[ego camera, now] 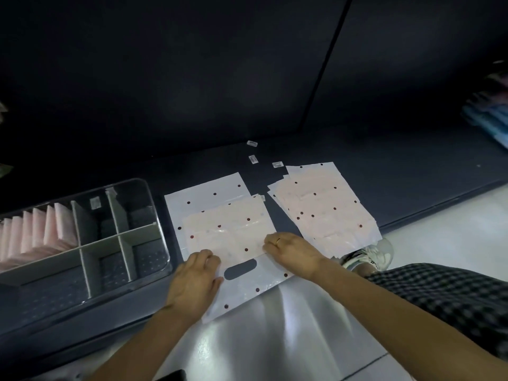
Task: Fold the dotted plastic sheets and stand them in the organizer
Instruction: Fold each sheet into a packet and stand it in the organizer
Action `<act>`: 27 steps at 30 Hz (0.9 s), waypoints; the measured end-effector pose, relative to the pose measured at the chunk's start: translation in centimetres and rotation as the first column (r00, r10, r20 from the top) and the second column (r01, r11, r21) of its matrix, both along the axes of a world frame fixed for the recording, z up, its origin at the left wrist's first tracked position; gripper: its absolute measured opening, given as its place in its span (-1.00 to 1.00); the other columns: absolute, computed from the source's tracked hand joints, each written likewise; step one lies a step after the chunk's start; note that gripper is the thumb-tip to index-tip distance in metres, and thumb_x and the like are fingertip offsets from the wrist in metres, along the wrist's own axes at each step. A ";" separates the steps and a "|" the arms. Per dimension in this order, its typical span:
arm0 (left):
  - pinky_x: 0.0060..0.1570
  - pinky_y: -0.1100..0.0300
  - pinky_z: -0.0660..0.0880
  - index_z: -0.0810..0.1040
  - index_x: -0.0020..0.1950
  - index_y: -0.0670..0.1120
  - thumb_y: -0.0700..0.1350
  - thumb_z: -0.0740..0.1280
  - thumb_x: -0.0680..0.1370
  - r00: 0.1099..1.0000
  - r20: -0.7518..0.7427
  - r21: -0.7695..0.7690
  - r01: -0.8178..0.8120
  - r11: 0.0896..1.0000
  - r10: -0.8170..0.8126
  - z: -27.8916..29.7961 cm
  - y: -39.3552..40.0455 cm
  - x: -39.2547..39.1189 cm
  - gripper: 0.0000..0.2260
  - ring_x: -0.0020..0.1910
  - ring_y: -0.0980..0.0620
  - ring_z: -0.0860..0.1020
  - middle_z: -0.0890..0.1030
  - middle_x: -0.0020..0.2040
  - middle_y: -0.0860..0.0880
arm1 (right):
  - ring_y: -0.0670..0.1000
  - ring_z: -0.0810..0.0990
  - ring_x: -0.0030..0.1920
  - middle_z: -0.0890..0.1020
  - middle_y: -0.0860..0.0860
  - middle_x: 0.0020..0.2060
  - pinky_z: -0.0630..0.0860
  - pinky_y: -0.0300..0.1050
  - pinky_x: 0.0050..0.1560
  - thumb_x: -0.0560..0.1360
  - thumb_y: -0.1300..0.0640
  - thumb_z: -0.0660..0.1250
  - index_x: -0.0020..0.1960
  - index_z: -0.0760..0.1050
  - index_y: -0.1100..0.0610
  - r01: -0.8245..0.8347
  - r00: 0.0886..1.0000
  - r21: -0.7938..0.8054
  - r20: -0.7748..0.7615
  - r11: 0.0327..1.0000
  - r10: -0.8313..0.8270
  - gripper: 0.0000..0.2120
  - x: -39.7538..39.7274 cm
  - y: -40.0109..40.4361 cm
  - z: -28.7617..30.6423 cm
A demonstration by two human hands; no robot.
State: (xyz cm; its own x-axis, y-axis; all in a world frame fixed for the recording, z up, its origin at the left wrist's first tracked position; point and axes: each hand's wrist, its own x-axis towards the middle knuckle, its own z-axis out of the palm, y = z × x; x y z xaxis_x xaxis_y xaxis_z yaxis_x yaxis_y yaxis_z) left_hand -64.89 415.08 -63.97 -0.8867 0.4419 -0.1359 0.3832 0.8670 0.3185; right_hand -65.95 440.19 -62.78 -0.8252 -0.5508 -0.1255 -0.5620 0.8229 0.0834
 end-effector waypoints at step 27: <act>0.44 -0.06 0.16 0.44 0.34 -0.20 -0.29 0.39 0.46 0.963 -0.269 0.164 0.018 0.986 0.028 4.9 0.1 -1.7 -0.55 0.41 -0.17 0.34 0.39 0.41 -0.17 | 0.11 0.42 0.22 0.56 0.09 0.15 0.38 -0.04 0.16 0.60 0.13 0.17 0.22 0.43 0.13 0.561 0.824 -0.323 0.301 0.762 -0.479 -0.77 -6.2 -2.7 2.8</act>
